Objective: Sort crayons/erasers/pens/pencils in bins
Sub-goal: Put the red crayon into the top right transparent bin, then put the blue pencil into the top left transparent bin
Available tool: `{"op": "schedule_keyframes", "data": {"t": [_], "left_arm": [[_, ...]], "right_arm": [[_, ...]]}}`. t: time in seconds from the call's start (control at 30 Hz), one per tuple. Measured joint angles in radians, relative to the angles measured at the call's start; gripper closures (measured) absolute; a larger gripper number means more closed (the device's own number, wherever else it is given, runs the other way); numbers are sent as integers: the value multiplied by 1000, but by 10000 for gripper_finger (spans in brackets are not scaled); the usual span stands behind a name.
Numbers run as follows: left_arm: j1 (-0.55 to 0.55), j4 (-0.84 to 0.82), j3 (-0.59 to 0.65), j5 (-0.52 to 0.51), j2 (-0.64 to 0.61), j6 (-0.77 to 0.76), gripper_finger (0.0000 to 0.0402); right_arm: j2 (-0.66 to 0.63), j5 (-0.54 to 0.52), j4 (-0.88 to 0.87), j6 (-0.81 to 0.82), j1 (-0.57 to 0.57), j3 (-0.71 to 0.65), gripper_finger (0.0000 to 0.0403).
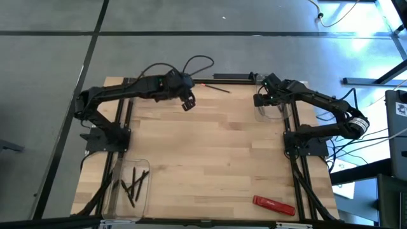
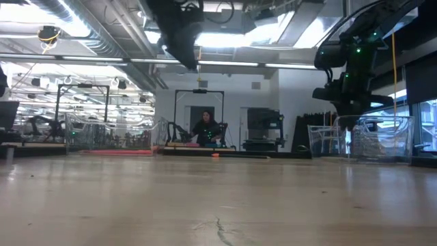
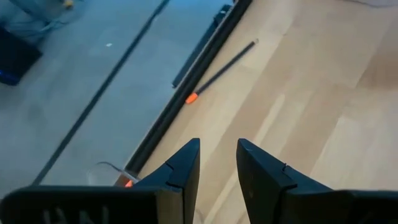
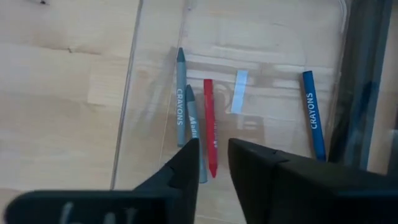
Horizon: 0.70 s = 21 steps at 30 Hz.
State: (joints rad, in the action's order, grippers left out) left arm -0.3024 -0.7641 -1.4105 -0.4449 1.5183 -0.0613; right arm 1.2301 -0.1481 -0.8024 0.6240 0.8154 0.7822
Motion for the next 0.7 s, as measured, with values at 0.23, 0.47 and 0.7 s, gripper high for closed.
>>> {"op": "schedule_keyframes", "data": {"t": [0.23,0.47,0.7], "left_arm": [[-131,64,0,278,0,198,305],[-298,186,0,713,72,471,305],[-327,251,0,704,224,600,305]], "right_arm": [[-1,-10,12,28,0,0,282],[-2,18,20,-122,-7,94,280],[-3,19,22,-322,-49,277,281]]}}
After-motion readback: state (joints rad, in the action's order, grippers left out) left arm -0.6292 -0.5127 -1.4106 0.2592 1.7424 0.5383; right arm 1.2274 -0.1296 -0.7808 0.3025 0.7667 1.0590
